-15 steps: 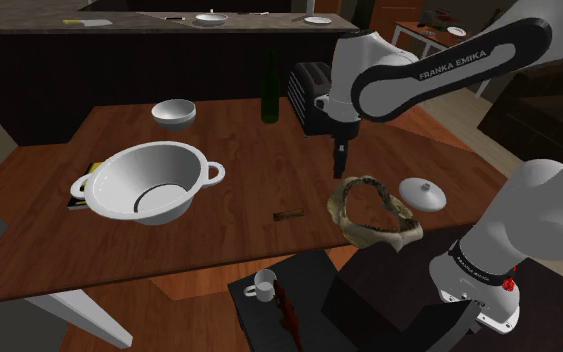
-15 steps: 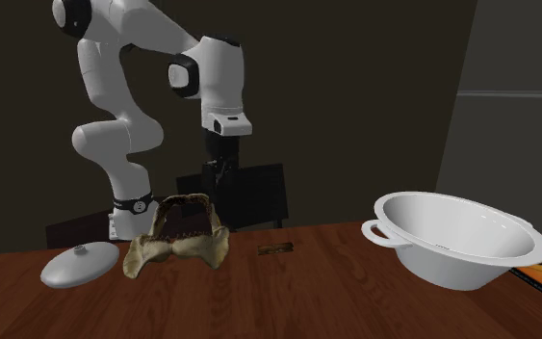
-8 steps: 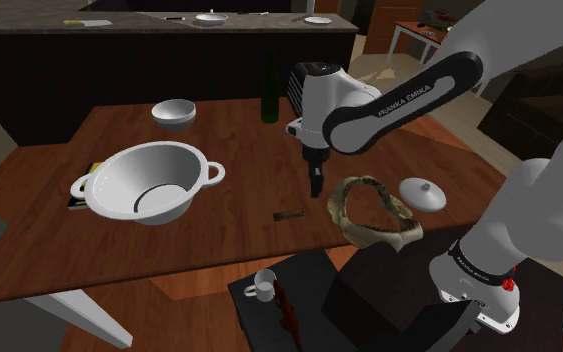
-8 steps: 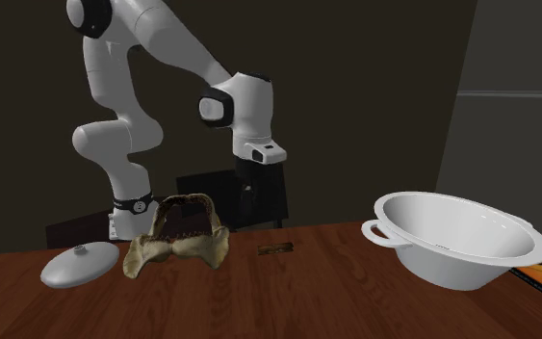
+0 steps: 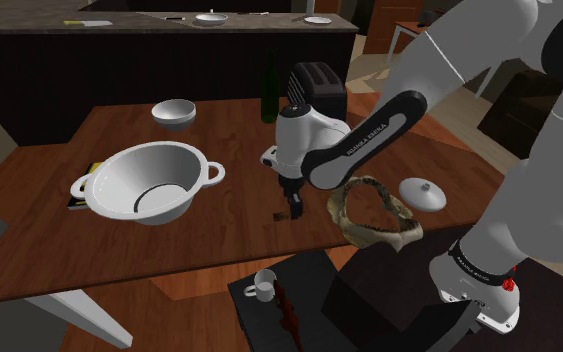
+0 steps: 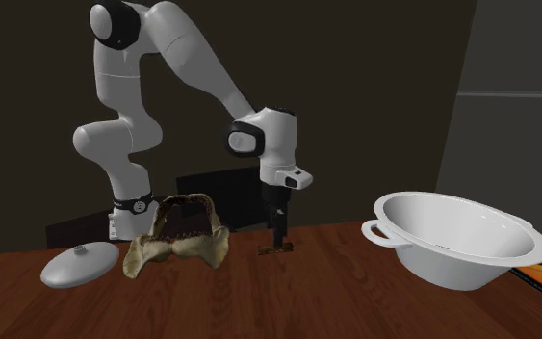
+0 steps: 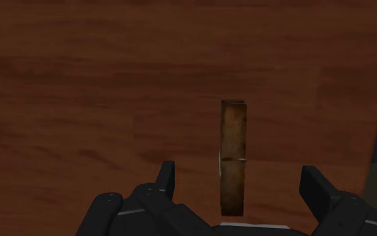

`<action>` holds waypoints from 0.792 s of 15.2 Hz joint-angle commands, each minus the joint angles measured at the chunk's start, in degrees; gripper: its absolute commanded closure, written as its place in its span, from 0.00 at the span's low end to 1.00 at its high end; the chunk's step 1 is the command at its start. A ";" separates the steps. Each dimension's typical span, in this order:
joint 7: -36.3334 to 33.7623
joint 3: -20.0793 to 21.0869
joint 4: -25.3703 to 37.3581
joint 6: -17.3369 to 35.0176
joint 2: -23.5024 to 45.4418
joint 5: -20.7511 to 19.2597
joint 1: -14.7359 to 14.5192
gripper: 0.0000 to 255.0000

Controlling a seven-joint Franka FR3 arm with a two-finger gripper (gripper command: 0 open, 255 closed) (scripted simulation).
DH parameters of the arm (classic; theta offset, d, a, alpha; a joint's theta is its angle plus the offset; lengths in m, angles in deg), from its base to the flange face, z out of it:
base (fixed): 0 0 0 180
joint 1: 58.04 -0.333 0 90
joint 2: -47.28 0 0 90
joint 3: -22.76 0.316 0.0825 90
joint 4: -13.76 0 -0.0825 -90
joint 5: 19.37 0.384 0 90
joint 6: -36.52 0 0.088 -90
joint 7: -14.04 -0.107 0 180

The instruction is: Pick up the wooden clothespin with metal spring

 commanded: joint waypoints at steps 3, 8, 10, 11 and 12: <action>-0.71 -0.38 0.23 3.16 3.32 -1.64 -0.53 0.00; -1.57 -0.96 0.30 5.52 5.83 -2.76 -0.91 0.00; -1.55 -0.96 0.36 5.48 5.85 -2.75 -0.90 1.00; -1.56 -0.96 0.39 5.46 5.86 -2.75 -0.91 1.00; -1.55 -0.97 0.38 5.48 5.87 -2.76 -0.90 1.00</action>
